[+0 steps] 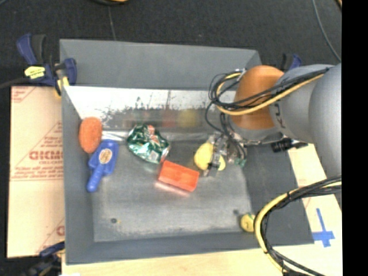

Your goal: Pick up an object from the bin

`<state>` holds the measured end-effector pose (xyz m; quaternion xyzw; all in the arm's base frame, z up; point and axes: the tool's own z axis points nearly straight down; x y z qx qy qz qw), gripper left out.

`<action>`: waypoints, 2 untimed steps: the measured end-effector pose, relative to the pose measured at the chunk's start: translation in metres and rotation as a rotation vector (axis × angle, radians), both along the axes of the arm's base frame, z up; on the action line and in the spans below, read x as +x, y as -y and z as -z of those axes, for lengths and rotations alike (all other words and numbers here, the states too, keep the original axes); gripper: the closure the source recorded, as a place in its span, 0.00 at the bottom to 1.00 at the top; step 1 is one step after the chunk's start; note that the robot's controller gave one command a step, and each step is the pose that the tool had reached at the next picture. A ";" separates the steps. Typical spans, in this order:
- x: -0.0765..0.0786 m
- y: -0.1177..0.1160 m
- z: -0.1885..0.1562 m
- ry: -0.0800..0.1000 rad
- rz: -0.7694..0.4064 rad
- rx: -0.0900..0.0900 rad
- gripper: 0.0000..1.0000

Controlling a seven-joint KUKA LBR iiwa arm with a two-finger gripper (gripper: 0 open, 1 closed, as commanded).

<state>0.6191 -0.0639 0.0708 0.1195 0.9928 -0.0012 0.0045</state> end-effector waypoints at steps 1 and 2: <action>0.013 -0.018 -0.067 -0.002 0.027 0.001 1.00; 0.035 0.032 -0.138 0.003 0.034 -0.004 1.00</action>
Offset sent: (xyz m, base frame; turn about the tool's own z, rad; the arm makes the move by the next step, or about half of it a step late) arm 0.0318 -0.0270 0.1312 0.0299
